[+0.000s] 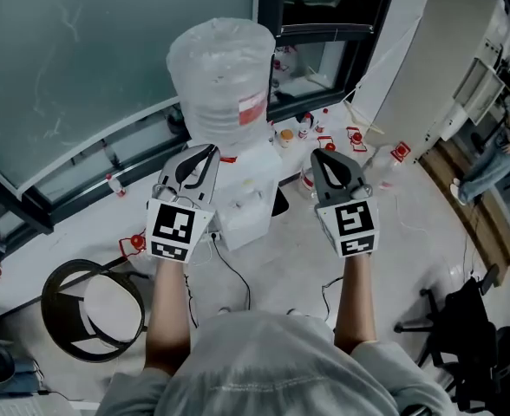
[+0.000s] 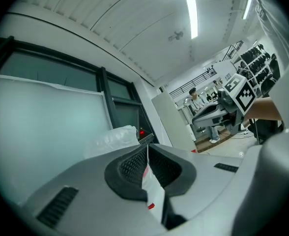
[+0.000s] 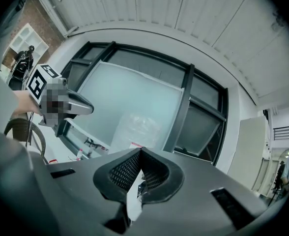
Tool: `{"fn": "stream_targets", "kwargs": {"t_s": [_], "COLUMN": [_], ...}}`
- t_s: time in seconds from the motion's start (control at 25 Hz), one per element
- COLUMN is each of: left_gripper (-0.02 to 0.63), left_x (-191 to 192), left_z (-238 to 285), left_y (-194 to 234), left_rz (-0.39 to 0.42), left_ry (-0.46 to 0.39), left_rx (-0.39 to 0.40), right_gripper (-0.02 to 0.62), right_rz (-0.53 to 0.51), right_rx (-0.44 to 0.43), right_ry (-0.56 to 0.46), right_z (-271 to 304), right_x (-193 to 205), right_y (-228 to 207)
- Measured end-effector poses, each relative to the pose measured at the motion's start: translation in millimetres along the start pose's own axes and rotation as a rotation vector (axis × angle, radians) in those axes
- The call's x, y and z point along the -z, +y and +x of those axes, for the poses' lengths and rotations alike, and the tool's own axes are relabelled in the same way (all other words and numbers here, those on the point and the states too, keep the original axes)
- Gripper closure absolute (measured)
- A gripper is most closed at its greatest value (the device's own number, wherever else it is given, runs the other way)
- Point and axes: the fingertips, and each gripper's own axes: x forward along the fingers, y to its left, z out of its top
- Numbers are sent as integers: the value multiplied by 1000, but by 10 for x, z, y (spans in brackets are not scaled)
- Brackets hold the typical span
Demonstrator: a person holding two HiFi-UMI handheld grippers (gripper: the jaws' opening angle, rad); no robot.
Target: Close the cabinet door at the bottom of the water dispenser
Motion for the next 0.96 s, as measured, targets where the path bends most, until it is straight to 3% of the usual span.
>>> {"fn": "stream_targets", "kwargs": {"t_s": [0.96], "left_gripper": [578], "left_x": [171], "left_z": [222], "left_y": [-255], "left_rz": [-3], "left_ry": [52], "left_rx": [34], "right_gripper": [568], "right_rz": [35], "right_rx": [-30], "right_ry": [43], "right_z": [59], "right_x": [379], "right_y": [-119]}}
